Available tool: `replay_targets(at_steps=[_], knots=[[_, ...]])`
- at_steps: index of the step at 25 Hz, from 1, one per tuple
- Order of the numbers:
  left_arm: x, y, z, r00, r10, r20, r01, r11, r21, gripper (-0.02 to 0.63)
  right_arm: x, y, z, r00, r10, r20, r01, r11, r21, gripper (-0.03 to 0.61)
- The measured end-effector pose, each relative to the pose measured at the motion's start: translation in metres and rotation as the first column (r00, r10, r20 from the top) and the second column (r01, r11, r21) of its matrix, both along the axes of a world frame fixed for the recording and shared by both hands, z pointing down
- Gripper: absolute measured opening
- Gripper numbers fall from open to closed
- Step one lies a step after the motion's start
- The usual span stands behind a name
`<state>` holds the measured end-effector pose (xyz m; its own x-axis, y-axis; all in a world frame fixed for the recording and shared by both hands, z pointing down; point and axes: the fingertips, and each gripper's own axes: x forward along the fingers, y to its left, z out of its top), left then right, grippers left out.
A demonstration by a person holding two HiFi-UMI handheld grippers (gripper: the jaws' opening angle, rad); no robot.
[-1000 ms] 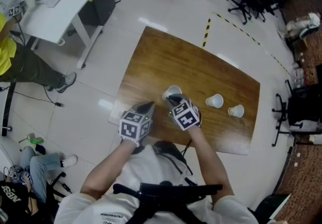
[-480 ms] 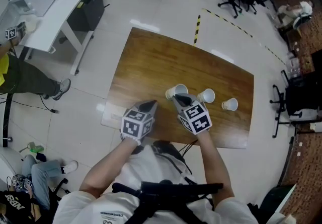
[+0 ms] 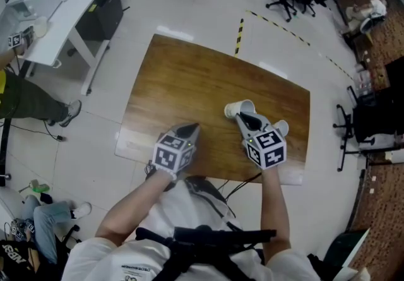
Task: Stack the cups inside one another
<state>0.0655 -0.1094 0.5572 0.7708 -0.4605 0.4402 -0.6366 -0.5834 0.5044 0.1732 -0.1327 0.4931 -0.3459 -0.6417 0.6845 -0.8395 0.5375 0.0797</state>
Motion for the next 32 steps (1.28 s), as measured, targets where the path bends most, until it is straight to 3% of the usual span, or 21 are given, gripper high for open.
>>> replay_targets(at_steps=[5, 12, 19, 32], knots=[[0.021, 0.009, -0.001, 1.0, 0.017, -0.002, -0.017, 1.0, 0.0, -0.005, 0.053, 0.0, -0.008, 0.997, 0.071, -0.021, -0.07, 0.997, 0.017, 0.032], [0.039, 0.012, -0.004, 1.0, 0.024, -0.002, -0.024, 1.0, 0.005, -0.005, 0.091, 0.002, -0.01, 0.994, 0.099, -0.055, -0.098, 0.995, 0.02, 0.032], [0.039, 0.01, -0.004, 1.0, 0.006, -0.001, -0.006, 1.0, 0.005, -0.005, 0.102, 0.003, 0.012, 0.987, 0.06, -0.147, -0.062, 0.998, -0.007, 0.032], [0.032, 0.011, 0.0, 0.999, -0.043, 0.014, 0.043, 0.999, -0.007, -0.005, 0.107, 0.003, 0.071, 0.984, 0.009, -0.177, -0.027, 0.995, -0.1, 0.032]])
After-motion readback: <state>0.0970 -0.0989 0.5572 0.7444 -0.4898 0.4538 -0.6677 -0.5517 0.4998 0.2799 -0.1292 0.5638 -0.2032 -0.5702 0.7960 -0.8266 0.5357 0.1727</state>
